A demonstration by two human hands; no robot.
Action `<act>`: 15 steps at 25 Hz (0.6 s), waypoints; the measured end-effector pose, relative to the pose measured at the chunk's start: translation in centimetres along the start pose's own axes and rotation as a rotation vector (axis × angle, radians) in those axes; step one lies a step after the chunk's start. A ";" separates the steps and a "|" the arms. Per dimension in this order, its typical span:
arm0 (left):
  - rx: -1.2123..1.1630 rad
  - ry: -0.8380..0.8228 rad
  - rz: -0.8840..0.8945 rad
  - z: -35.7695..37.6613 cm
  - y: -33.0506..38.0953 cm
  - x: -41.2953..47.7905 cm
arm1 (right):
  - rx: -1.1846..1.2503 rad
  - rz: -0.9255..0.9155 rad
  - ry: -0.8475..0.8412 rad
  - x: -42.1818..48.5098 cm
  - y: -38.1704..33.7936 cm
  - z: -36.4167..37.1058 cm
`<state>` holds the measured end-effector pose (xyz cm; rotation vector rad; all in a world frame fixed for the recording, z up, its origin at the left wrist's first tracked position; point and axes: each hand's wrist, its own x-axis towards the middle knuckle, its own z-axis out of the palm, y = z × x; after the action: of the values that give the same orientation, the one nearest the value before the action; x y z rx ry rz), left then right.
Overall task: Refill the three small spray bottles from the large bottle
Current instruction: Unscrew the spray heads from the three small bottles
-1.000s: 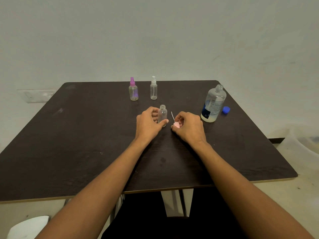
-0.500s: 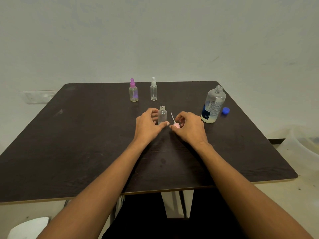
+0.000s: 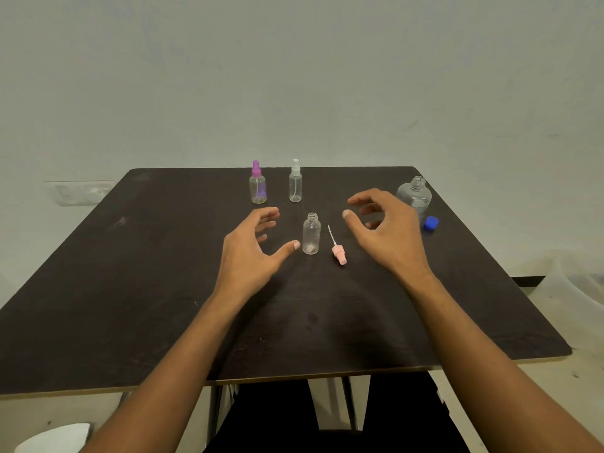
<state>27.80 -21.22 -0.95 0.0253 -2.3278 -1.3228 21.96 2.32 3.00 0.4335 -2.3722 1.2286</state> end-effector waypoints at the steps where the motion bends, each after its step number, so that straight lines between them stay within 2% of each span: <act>1: 0.005 -0.006 0.011 -0.3 -0.1 0.1 | 0.004 0.004 -0.005 0.2 0.0 0.1; 6: 0.012 0.001 0.017 -0.1 -0.5 3.4 | 0.017 0.038 -0.044 2.9 0.0 1.5; 15: 0.108 -0.036 -0.094 5.8 -3.6 14.6 | -0.083 0.019 -0.179 14.2 2.3 8.8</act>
<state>11.65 -21.88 -0.83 0.1472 -2.4536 -1.2491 6.62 -4.76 4.07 0.5141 -2.5731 1.1371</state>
